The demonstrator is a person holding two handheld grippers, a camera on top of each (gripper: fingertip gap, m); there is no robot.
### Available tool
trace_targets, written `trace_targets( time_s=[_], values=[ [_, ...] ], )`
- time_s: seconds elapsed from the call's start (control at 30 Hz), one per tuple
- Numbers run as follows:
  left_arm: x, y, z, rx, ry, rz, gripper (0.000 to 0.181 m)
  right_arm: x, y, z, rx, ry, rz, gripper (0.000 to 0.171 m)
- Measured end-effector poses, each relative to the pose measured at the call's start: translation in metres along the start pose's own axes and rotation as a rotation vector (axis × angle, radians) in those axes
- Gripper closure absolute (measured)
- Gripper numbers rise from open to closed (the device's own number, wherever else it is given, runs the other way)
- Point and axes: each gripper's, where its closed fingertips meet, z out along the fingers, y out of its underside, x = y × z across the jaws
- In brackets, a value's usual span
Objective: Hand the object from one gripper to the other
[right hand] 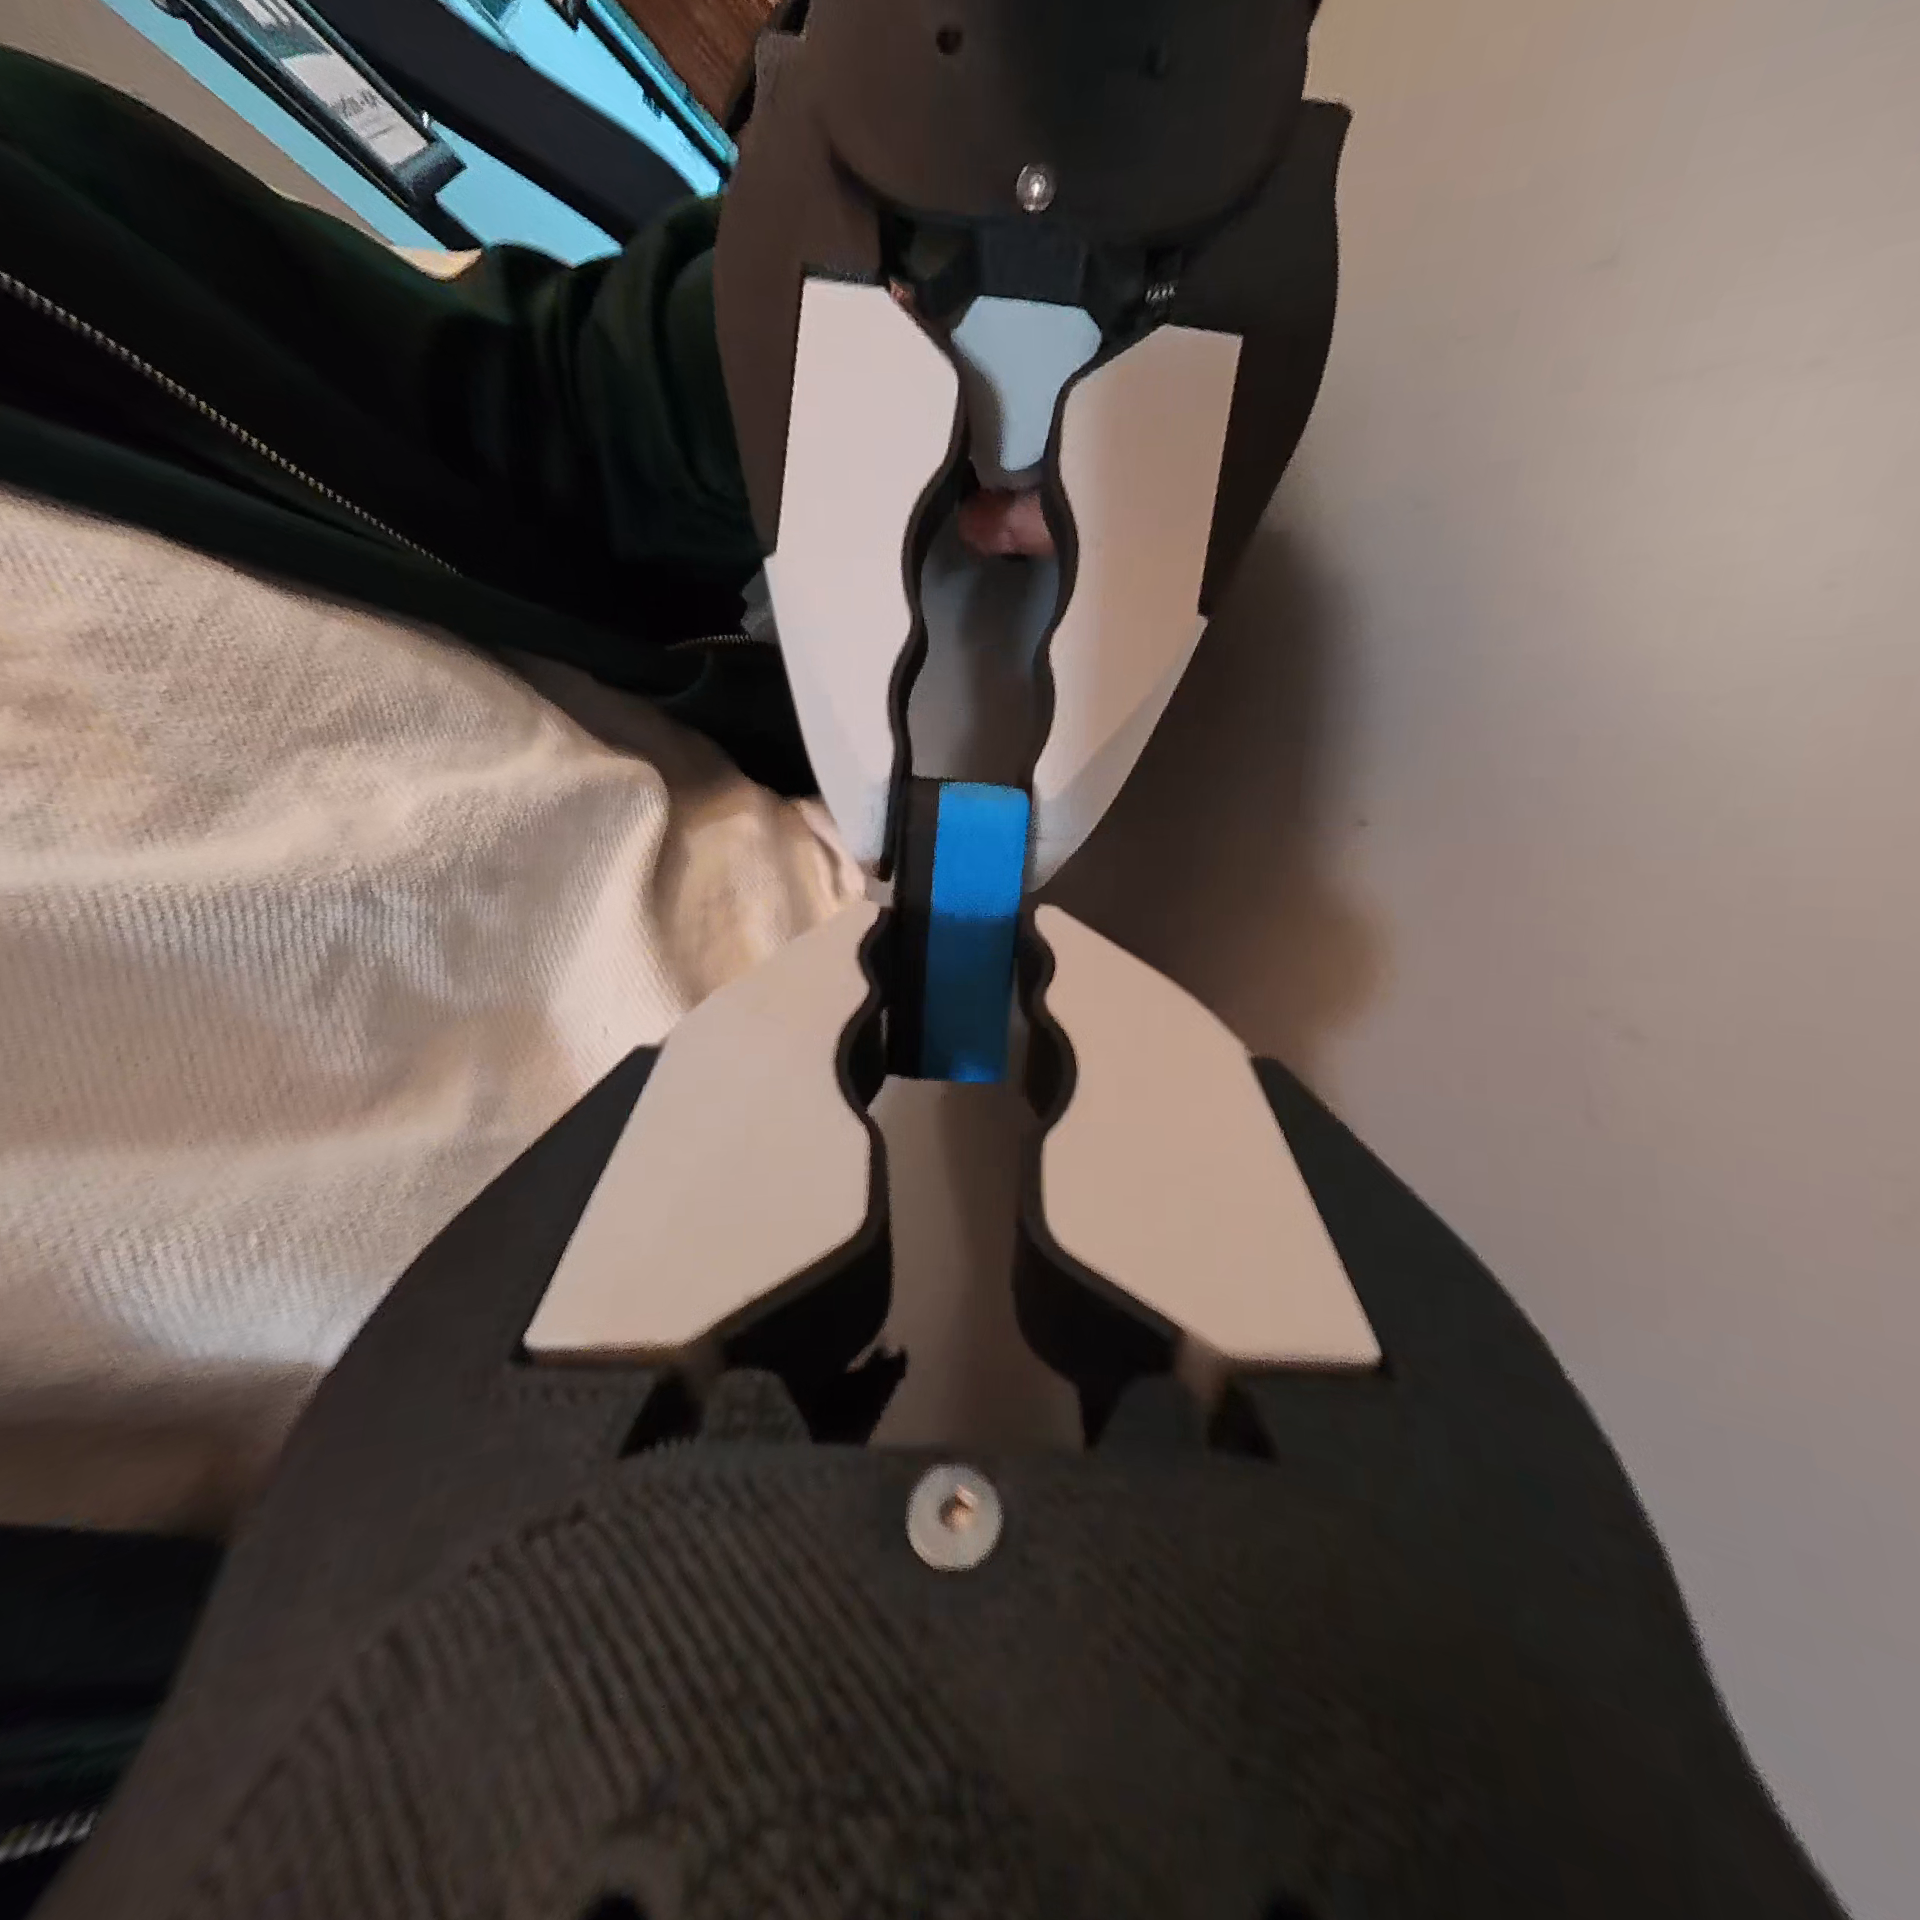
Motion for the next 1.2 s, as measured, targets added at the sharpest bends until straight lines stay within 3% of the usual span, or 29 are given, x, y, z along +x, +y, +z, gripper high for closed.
trace_targets(
  time_s=[0.17,0.37,0.47,0.67,0.9,1.2],
  values=[
    [-0.006,-0.019,-0.015,0.143,-0.021,-0.014,0.158,0.021,-0.027,-0.019,0.212,0.119,-0.038,0.114],
    [-0.013,-0.063,-0.067,0.597,-0.013,-0.021,0.160,0.032,-0.074,-0.072,0.648,0.201,0.005,0.110],
    [-0.017,-0.069,-0.078,0.730,0.057,-0.104,0.160,0.025,-0.088,-0.081,0.807,0.150,0.058,0.115],
    [-0.011,-0.072,-0.066,0.729,0.045,-0.082,0.160,0.019,-0.082,-0.050,0.693,0.136,0.039,0.128],
    [-0.009,-0.071,-0.060,0.691,0.002,-0.047,0.160,0.015,-0.080,-0.045,0.664,0.103,0.034,0.149],
    [-0.008,-0.073,-0.060,0.711,0.014,-0.036,0.159,0.014,-0.080,-0.046,0.660,0.112,0.024,0.149]
  ],
)
